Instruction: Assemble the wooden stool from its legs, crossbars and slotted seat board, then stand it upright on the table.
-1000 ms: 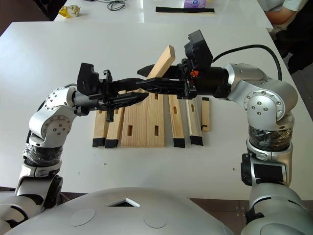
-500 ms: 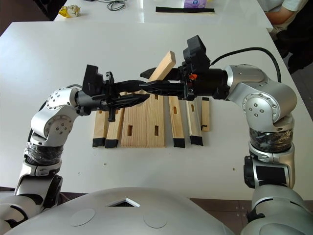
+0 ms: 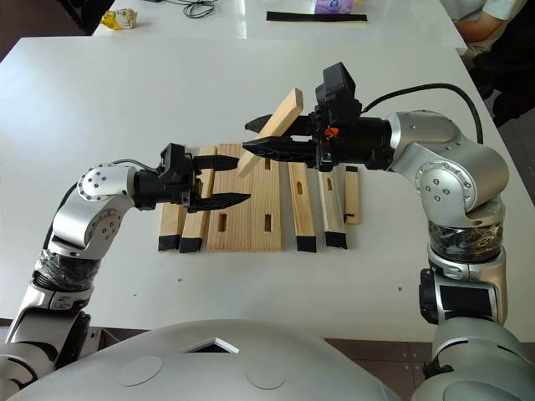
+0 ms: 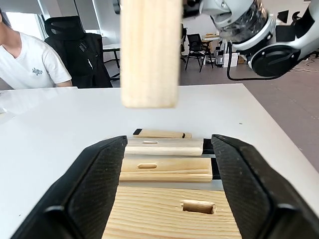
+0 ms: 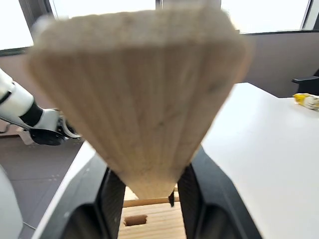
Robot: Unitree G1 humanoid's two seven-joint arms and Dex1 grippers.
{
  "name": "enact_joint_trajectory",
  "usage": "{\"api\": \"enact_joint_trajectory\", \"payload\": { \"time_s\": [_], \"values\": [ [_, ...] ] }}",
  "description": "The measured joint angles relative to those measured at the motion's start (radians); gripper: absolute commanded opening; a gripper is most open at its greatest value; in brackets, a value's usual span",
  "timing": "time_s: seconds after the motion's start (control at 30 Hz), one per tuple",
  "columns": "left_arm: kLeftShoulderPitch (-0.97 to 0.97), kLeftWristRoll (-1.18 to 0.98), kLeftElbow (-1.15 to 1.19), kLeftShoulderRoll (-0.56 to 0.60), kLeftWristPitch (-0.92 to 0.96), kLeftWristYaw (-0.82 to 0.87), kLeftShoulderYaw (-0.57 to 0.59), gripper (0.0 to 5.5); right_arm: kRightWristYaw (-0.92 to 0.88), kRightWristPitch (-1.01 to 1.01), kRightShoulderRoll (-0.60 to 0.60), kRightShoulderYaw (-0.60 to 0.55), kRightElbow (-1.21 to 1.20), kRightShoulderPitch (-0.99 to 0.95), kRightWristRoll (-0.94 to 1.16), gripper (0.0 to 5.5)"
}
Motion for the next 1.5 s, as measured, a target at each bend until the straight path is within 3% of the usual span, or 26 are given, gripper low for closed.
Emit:
{"api": "enact_joint_trajectory", "payload": {
  "time_s": [0.4, 0.67, 1.5],
  "values": [
    [0.083, 0.039, -0.013, -0.006, -0.070, 0.107, 0.038, 3.31, 0.316, -0.452, -0.249, 0.078, 0.370, 0.009, -0.418, 1.32],
    [0.137, 0.047, -0.041, -0.012, -0.083, 0.173, 0.049, 3.31, 0.341, -0.715, -0.178, 0.101, 0.587, 0.032, -0.522, 1.32],
    [0.211, 0.069, -0.105, -0.024, -0.109, 0.245, 0.044, 3.31, 0.415, -0.876, -0.112, 0.114, 0.744, 0.041, -0.567, 1.32]
  ]
}}
